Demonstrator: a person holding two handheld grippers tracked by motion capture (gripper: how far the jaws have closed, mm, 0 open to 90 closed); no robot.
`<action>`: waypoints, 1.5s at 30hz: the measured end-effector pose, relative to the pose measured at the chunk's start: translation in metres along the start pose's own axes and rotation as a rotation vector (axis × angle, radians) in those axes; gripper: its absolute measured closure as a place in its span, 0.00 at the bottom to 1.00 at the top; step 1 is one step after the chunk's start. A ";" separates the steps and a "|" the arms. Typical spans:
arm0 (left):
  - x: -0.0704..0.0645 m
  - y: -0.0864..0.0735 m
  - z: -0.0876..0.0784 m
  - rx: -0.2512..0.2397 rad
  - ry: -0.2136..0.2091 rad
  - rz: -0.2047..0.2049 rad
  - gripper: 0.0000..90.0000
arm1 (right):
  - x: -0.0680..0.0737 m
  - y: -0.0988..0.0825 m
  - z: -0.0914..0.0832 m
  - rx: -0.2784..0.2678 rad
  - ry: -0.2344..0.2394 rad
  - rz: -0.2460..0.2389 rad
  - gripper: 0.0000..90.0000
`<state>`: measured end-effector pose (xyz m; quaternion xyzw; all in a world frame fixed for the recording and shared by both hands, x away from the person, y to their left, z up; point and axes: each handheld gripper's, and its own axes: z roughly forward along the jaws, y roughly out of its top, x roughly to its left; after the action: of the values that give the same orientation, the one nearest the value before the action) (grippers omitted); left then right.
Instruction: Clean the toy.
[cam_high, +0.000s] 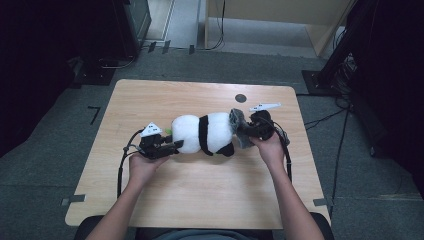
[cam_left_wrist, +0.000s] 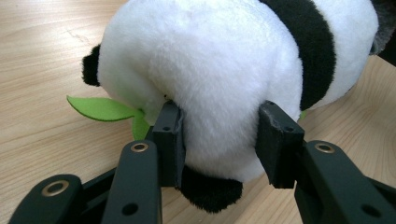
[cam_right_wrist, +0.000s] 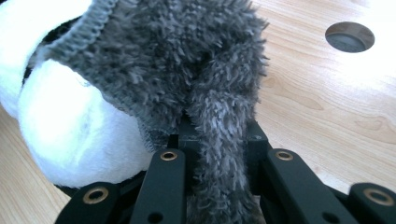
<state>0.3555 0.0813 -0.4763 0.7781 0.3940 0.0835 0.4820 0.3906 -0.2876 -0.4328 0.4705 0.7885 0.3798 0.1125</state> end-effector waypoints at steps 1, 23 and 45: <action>0.000 0.000 0.000 0.000 0.000 0.001 0.63 | -0.001 -0.001 0.001 0.005 0.004 0.000 0.85; 0.001 -0.003 0.000 -0.018 -0.008 -0.007 0.59 | -0.008 -0.028 0.026 0.086 0.028 0.017 0.85; -0.002 -0.003 0.000 -0.011 -0.024 -0.003 0.53 | -0.006 -0.018 0.020 0.072 -0.009 -0.014 0.85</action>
<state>0.3524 0.0810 -0.4780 0.7758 0.3889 0.0754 0.4911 0.3927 -0.2881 -0.4607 0.4703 0.8045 0.3482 0.1016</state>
